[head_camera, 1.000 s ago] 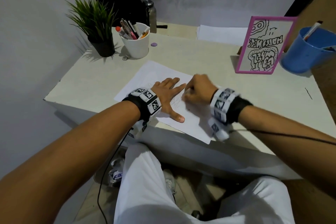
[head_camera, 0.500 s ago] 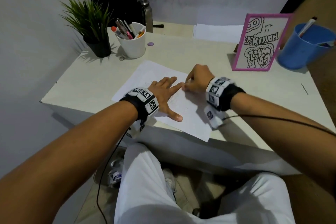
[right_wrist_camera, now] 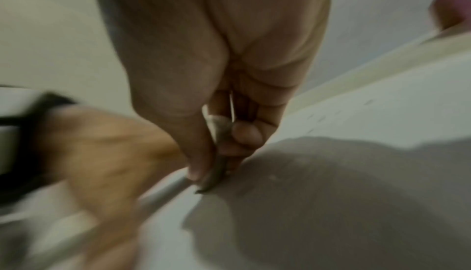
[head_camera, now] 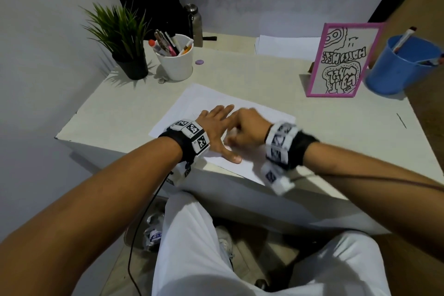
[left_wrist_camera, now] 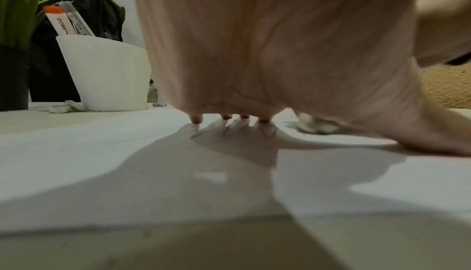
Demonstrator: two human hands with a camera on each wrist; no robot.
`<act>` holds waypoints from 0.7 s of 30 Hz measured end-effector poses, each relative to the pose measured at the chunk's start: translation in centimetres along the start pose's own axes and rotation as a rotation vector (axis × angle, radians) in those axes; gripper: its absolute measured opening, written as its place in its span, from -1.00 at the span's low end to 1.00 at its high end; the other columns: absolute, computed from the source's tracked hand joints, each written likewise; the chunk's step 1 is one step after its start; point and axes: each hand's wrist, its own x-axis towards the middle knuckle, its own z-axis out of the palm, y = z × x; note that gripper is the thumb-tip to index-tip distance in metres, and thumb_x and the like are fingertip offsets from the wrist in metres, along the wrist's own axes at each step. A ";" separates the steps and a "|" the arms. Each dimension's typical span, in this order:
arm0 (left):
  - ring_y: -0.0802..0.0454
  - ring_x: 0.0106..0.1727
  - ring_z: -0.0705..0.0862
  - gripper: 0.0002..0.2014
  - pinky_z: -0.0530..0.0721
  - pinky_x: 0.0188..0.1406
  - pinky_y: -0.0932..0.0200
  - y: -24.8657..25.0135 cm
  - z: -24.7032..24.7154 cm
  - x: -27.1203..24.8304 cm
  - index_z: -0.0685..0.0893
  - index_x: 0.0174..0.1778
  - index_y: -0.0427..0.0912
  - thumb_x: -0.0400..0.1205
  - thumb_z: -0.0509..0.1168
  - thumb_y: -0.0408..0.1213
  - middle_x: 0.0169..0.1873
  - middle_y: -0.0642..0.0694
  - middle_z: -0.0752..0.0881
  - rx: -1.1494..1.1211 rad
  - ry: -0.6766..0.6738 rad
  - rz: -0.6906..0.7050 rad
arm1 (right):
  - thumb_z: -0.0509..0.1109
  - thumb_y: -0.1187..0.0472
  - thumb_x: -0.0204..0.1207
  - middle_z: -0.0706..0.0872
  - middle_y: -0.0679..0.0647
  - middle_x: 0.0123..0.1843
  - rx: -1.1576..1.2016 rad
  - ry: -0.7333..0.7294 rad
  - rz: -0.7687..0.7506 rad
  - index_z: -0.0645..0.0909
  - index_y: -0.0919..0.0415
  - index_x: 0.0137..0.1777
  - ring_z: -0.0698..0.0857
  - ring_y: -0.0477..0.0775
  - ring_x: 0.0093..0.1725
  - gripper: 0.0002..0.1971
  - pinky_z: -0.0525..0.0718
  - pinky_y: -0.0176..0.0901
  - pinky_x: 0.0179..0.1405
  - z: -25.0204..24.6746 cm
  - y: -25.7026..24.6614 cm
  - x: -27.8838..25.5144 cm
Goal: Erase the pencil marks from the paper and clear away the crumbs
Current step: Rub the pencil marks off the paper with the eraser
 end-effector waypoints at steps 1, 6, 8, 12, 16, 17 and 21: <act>-0.12 0.71 -0.26 0.38 -0.15 0.60 -0.34 0.1 0.0 -0.1 -0.36 0.66 0.14 0.12 0.29 0.64 0.70 0.01 -0.31 0.001 -0.006 -0.002 | 0.58 0.20 0.32 0.63 0.04 -0.50 -0.009 0.064 0.058 0.82 0.25 -0.20 0.54 -0.05 -0.49 -0.87 0.55 -0.22 -0.33 -1.1 0.9 1.1; -0.12 0.71 -0.27 0.42 -0.14 0.62 -0.32 0.2 -0.1 0.1 -0.37 0.68 0.02 0.13 0.29 0.64 0.70 0.00 -0.32 0.005 -0.016 -0.014 | 0.47 0.29 0.34 0.53 0.05 -0.57 -0.065 0.127 0.049 0.67 0.33 -0.36 0.51 0.04 -0.51 -0.88 0.59 -0.18 -0.39 -0.5 0.1 1.1; -0.12 0.71 -0.28 0.43 -0.14 0.62 -0.31 0.0 0.0 0.2 -0.34 0.70 -0.03 0.14 0.32 0.61 0.69 -0.02 -0.33 0.020 -0.004 -0.008 | 0.45 0.29 0.34 0.54 -0.02 -0.57 -0.035 0.011 -0.037 0.69 0.29 -0.38 0.50 -0.09 -0.56 -0.89 0.59 -0.21 -0.40 0.6 -0.5 -0.6; -0.05 0.70 -0.33 0.43 -0.20 0.62 -0.26 0.3 -0.2 0.0 -0.38 0.68 -0.04 0.13 0.24 0.67 0.68 0.03 -0.37 0.009 -0.031 -0.027 | 0.63 0.13 0.29 0.76 0.09 -0.41 -0.062 0.159 0.151 0.85 0.26 -0.23 0.67 -0.01 -0.37 -0.81 0.57 -0.22 -0.28 -3.3 2.5 2.1; -0.08 0.70 -0.32 0.43 -0.18 0.63 -0.28 0.2 0.0 0.1 -0.38 0.69 -0.05 0.16 0.32 0.60 0.69 0.01 -0.36 0.001 -0.015 -0.022 | 0.51 0.25 0.30 0.60 0.00 -0.60 -0.056 0.041 0.017 0.67 0.25 -0.49 0.51 -0.09 -0.58 -0.81 0.56 -0.30 -0.43 0.1 0.2 -0.6; -0.08 0.70 -0.32 0.43 -0.18 0.63 -0.28 0.1 0.0 0.2 -0.38 0.69 -0.05 0.16 0.32 0.60 0.69 0.01 -0.36 0.006 -0.012 -0.021 | 0.52 0.23 0.32 0.58 -0.08 -0.60 -0.045 -0.003 -0.006 0.72 0.22 -0.46 0.54 -0.14 -0.59 -0.84 0.48 -0.42 -0.47 0.3 0.3 -1.2; -0.04 0.70 -0.34 0.46 -0.21 0.62 -0.25 0.2 0.1 0.3 -0.40 0.68 -0.02 0.08 0.20 0.70 0.67 0.05 -0.39 -0.003 -0.034 -0.032 | 0.62 0.12 0.30 0.68 -0.02 -0.51 -0.034 0.163 0.121 0.86 0.24 -0.27 0.55 -0.17 -0.52 -0.83 0.52 -0.34 -0.46 -1.9 3.0 0.6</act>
